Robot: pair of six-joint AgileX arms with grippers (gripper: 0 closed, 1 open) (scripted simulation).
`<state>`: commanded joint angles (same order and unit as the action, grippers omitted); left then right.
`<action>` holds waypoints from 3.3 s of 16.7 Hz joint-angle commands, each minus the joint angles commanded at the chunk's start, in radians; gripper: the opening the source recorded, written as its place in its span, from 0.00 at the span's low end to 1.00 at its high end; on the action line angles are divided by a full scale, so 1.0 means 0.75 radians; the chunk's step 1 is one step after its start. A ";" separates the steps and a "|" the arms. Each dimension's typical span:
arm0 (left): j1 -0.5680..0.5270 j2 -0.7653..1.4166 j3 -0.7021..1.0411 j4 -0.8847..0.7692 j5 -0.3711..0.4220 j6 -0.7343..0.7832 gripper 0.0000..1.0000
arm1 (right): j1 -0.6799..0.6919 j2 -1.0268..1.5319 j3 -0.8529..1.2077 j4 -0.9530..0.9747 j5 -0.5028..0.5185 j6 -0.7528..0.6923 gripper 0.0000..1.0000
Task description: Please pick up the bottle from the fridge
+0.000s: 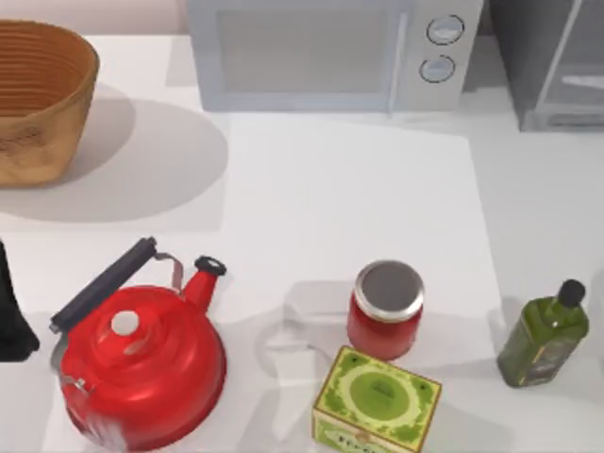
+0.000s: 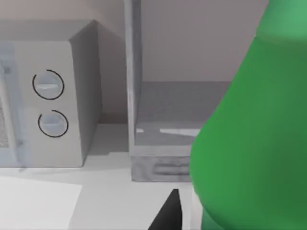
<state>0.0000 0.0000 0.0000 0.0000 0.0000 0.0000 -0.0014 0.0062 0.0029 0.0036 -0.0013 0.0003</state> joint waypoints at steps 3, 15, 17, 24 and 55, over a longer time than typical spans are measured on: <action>0.000 0.000 0.000 0.000 0.000 0.000 1.00 | 0.002 -0.008 -0.004 -0.005 0.002 0.000 0.00; 0.000 0.000 0.000 0.000 0.000 0.000 1.00 | 0.287 0.617 0.318 0.333 0.299 0.018 0.00; 0.000 0.000 0.000 0.000 0.000 0.000 1.00 | 0.395 0.888 0.433 0.454 0.411 0.028 0.00; 0.000 0.000 0.000 0.000 0.000 0.000 1.00 | 0.786 1.855 0.842 0.886 0.810 0.071 0.00; 0.000 0.000 0.000 0.000 0.000 0.000 1.00 | 1.042 3.007 1.478 1.423 1.076 0.088 0.00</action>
<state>0.0000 0.0000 0.0000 0.0000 0.0000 0.0000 0.7798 2.2617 1.1111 1.0710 0.8053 0.0666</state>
